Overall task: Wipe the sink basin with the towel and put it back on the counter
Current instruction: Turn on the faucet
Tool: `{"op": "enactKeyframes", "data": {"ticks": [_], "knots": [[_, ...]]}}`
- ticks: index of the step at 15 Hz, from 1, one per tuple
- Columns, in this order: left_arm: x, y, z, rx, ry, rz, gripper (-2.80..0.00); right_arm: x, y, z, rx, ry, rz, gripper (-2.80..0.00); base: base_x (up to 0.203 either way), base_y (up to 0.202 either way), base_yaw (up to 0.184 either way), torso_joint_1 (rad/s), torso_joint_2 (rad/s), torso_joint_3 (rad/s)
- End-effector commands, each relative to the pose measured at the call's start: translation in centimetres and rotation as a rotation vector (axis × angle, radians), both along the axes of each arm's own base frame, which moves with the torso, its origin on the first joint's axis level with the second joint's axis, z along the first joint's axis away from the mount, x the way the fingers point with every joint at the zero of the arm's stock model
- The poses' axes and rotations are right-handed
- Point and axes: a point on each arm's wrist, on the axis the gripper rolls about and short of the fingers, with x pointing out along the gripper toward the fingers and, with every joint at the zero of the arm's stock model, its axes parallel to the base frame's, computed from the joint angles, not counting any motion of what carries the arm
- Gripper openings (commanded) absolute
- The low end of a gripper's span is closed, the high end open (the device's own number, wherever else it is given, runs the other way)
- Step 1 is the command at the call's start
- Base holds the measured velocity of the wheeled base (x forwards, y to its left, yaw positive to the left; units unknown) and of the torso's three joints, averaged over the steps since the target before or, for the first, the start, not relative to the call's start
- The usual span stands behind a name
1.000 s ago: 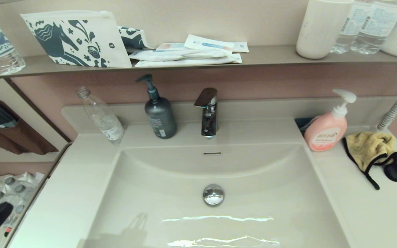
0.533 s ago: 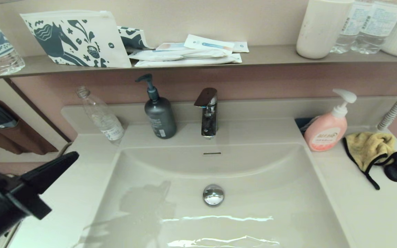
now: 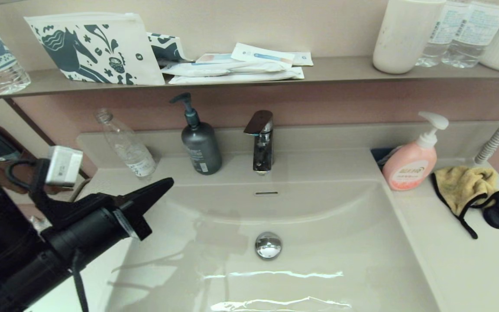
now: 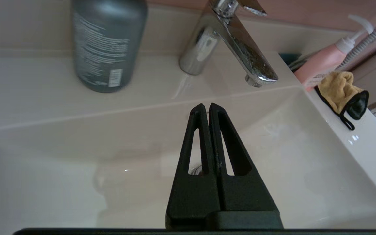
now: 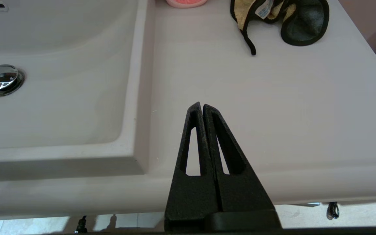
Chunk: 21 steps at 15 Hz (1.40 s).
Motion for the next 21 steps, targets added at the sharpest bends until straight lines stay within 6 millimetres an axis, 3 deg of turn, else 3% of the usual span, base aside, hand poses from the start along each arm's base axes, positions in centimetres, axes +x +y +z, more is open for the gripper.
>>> {"op": "enactKeyframes", "data": {"ticks": [1,5,7,10,13,21], "knots": [[2.1,-1.5,-1.9,0.023,0.049,-0.013,-2.80,0.0,0.0,0.0,0.000,0.000,0.001,-2.80,0.000,0.000,0.000,0.000,0.00,0.000],[5.3,-3.3,-3.7,0.016,-0.025,0.026,-2.80,0.0,0.0,0.0,0.000,0.000,0.001,-2.80,0.000,0.000,0.000,0.000,0.00,0.000],[6.4,-5.1,-3.4,0.008,-0.103,0.025,-2.80,0.0,0.0,0.0,0.000,0.000,0.001,-2.80,0.000,0.000,0.000,0.000,0.00,0.000],[7.0,-7.1,-2.5,0.042,-0.155,0.030,-2.80,0.0,0.0,0.0,0.000,0.000,0.002,-2.80,0.000,0.000,0.000,0.000,0.00,0.000],[6.5,-8.8,-2.3,0.093,-0.173,0.000,-2.80,0.0,0.0,0.0,0.000,0.000,0.001,-2.80,0.000,0.000,0.000,0.000,0.00,0.000],[7.6,-11.2,0.4,0.177,-0.237,-0.031,-2.80,0.0,0.0,0.0,0.000,0.000,0.000,-2.80,0.000,0.000,0.000,0.000,0.00,0.000]]}}
